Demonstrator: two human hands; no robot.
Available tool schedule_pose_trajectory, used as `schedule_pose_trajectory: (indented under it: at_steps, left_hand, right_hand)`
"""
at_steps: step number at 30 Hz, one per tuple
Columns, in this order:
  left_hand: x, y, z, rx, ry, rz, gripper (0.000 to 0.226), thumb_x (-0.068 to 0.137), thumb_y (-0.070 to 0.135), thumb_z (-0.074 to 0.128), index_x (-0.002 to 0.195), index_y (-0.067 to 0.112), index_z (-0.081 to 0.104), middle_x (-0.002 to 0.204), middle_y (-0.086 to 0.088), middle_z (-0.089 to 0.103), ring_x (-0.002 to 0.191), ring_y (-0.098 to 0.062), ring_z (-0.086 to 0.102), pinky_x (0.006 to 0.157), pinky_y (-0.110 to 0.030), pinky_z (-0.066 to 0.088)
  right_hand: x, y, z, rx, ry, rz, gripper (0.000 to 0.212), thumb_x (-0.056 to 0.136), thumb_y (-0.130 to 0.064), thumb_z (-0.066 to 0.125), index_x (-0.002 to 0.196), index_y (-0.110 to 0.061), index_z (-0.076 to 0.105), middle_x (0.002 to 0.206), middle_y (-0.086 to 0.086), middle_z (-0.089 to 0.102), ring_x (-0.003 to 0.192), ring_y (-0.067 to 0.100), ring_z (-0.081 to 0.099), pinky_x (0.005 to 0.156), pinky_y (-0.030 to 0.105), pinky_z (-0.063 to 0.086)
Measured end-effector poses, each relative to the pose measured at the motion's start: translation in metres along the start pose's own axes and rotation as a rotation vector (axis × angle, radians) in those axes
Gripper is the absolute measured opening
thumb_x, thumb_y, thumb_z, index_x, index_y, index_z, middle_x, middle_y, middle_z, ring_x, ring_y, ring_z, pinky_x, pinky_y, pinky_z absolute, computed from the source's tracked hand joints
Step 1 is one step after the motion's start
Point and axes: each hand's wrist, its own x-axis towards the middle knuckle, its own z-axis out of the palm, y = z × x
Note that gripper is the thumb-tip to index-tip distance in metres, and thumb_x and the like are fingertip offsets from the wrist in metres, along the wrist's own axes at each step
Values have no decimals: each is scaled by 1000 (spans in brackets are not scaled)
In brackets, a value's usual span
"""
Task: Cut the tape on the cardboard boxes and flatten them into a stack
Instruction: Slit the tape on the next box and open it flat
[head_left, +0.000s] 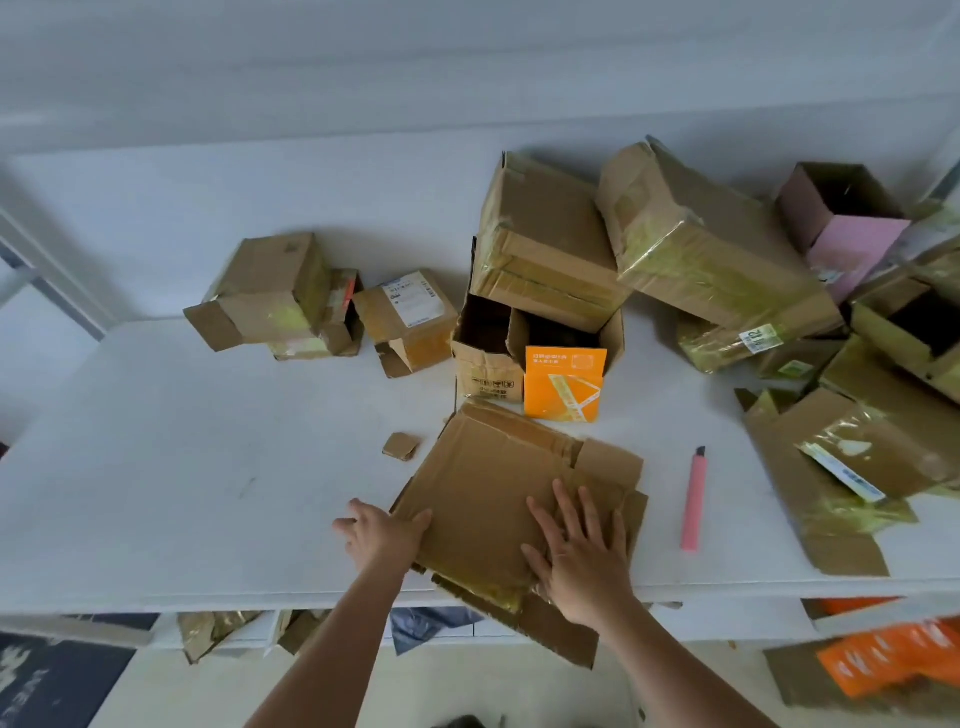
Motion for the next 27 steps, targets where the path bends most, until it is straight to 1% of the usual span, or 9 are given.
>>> schedule_pose_trajectory:
  at_steps: [1, 5, 7, 10, 12, 14, 16, 22, 27]
  left_hand:
    - [-5, -2, 0, -58, 25, -10, 93, 78, 26, 82, 145, 4, 20, 140, -20, 24, 122, -40, 43, 106, -45, 39]
    - [-26, -18, 8, 222, 271, 339, 79, 86, 12, 65, 148, 19, 18, 150, -10, 11, 139, -34, 16, 118, -47, 14]
    - [-30, -22, 14, 431, 268, 532, 64, 91, 10, 52, 148, 21, 24, 158, -6, 4, 148, -29, -2, 120, -44, -9]
    - [-35, -32, 30, 515, 71, 468, 68, 103, 42, 32, 157, 12, 3, 164, -10, -12, 150, -27, -17, 121, -42, -13]
    - [-36, -42, 42, 529, 72, 405, 78, 99, 61, 15, 157, 16, -10, 161, -14, -24, 147, -30, -25, 121, -44, -15]
    - [-36, -53, 50, 509, 140, 373, 88, 83, 75, -8, 154, 24, -17, 157, -14, -33, 143, -33, -33, 118, -44, -20]
    - [-34, -62, 55, 476, 185, 390, 100, 68, 81, -25, 152, 27, -18, 155, -14, -35, 143, -33, -34, 118, -43, -20]
    - [-27, -71, 66, 471, 284, 422, 81, 91, 70, 6, 157, 24, 7, 162, -16, -14, 150, -33, -15, 121, -42, -7]
    - [-28, -65, 58, 501, 213, 410, 86, 82, 74, -5, 155, 29, -10, 159, -12, -27, 146, -31, -28, 120, -40, -15]
  right_hand:
    - [-1, -4, -1, 4, 41, 15, 70, 96, -67, 0, 146, -40, 40, 161, 3, 26, 144, 36, 33, 105, 69, 35]
    - [-6, -31, -12, 64, -60, -13, 61, 101, -58, 19, 156, -36, 9, 165, 4, -3, 150, 35, 0, 116, 61, 11]
    - [-10, -46, -24, 68, 0, -57, 51, 102, -51, 29, 148, -29, 31, 156, 8, 18, 143, 34, 17, 111, 53, 22]
    - [3, -38, -25, -3, 211, -162, 44, 99, -46, 41, 136, -24, 48, 152, 11, 33, 140, 36, 28, 110, 53, 25]
    - [24, -13, -23, -26, 218, -237, 61, 95, -59, 30, 148, -31, 39, 164, 10, 19, 150, 38, 14, 117, 57, 9]
    - [40, 14, -17, -79, 156, -313, 74, 84, -76, -5, 152, -48, -2, 164, -3, -16, 151, 27, -14, 119, 52, -10]
    - [49, 33, -7, -27, 135, -373, 77, 74, -80, -21, 146, -53, -20, 159, -11, -25, 149, 18, -21, 121, 51, -7]
    - [51, 37, 2, 7, 138, -350, 67, 79, -75, -21, 143, -56, -23, 159, -13, -24, 148, 12, -20, 123, 48, -1]
    - [53, 35, -1, 4, 144, -342, 86, 72, -75, -30, 151, -49, -9, 161, -12, -21, 151, 16, -14, 122, 49, -3]
